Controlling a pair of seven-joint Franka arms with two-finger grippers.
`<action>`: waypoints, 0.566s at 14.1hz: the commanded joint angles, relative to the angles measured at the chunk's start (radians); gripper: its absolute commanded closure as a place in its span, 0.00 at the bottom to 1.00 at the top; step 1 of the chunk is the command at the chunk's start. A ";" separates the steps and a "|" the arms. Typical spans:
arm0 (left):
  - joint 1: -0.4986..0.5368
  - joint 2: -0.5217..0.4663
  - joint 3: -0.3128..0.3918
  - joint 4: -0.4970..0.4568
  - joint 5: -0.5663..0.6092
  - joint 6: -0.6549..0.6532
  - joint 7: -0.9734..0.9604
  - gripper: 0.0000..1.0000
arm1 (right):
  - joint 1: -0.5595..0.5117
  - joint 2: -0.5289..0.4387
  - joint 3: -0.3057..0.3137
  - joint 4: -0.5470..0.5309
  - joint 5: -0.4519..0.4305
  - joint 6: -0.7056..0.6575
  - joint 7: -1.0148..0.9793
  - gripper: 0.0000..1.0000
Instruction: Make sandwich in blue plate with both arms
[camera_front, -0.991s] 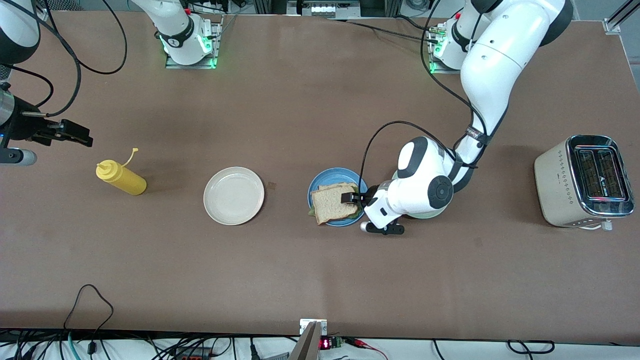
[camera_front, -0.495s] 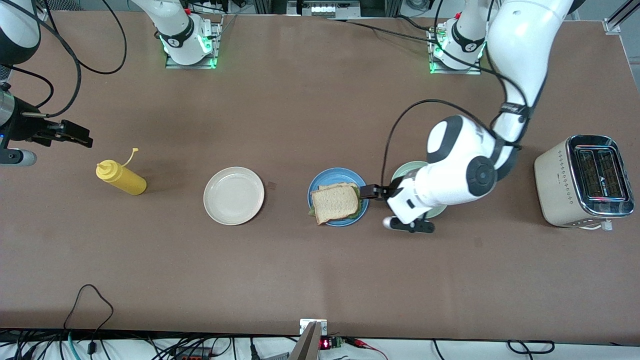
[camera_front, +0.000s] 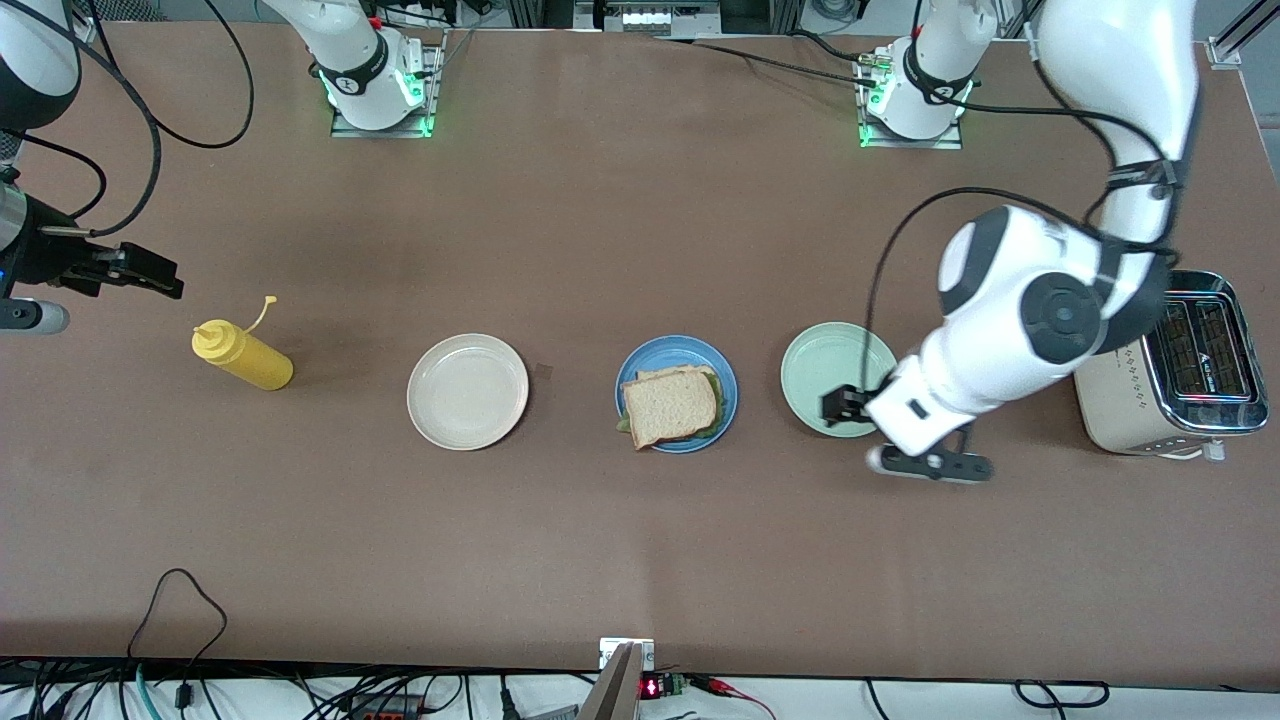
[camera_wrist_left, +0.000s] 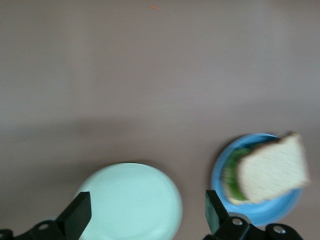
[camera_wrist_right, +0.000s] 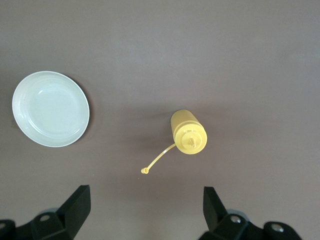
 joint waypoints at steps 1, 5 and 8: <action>0.061 -0.030 0.002 0.023 0.040 -0.076 0.018 0.00 | -0.009 -0.012 0.009 -0.014 0.012 0.010 0.015 0.00; 0.001 -0.190 0.143 -0.076 0.030 -0.109 0.119 0.00 | -0.008 -0.012 0.009 -0.014 0.012 0.016 0.013 0.00; 0.066 -0.252 0.148 -0.078 0.026 -0.214 0.238 0.00 | -0.009 -0.012 0.009 -0.014 0.012 0.014 0.015 0.00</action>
